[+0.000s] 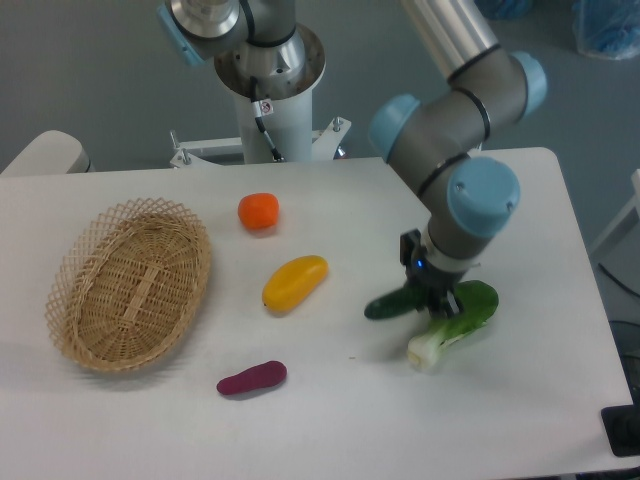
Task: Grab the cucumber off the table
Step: 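Lift the held cucumber and carry it past the bok choy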
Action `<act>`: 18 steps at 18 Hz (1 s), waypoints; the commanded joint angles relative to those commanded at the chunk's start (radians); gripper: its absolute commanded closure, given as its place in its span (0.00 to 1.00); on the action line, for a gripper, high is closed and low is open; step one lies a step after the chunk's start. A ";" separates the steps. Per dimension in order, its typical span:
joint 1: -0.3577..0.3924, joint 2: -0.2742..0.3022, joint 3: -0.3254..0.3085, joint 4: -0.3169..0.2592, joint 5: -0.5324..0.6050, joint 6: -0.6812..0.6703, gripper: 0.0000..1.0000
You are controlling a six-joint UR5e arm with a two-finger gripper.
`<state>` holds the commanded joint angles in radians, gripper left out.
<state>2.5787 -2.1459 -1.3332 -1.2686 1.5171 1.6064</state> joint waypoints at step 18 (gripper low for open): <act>-0.040 -0.161 0.201 -0.005 0.018 -0.102 0.81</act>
<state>2.5387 -2.3071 -1.1321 -1.2732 1.5355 1.5048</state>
